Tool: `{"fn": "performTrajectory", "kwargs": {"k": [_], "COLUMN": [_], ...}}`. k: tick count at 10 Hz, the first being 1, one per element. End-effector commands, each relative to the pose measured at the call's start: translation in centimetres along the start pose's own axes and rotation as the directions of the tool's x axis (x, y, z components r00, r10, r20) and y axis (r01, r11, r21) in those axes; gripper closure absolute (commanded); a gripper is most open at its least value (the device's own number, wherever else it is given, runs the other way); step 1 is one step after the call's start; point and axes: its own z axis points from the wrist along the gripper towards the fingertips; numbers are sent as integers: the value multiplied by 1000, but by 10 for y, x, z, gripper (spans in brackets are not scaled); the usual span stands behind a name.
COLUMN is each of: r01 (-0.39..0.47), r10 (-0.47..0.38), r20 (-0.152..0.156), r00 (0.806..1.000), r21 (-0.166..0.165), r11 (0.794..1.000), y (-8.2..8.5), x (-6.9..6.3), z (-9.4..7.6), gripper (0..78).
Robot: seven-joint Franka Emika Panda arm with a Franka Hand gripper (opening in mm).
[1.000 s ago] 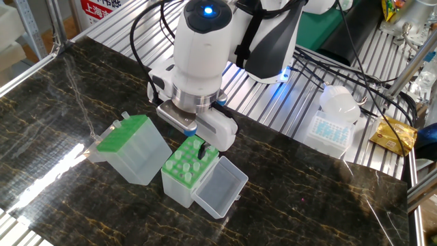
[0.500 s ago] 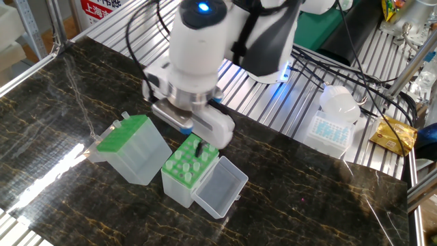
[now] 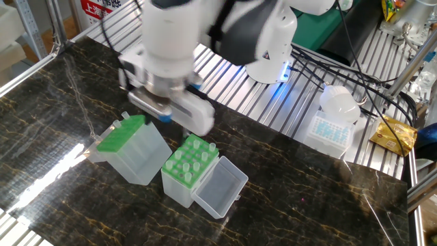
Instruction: Transfer all large pipette tips from one holder to another
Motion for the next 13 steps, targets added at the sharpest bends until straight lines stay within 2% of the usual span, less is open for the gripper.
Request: {"fn": "performTrajectory", "kwargs": {"k": [1, 5, 8, 10, 12, 13], "r01": [88, 128, 135, 146, 145, 143], "r10": [-88, -128, -135, -146, -144, -142], "r20": [1, 3, 4, 10, 17, 19], "r00": [996, 992, 991, 989, 989, 990], "r21": [-25, -38, -40, -60, -67, -83], "r11": [996, 991, 990, 987, 987, 986], "y": [-48, -64, -68, -72, -71, -70], "x": [-17, -22, -23, -25, -25, -26], "z": [-3, 7, 12, 23, 30, 34], "gripper": [1, 1, 1, 1, 1, 1]}}
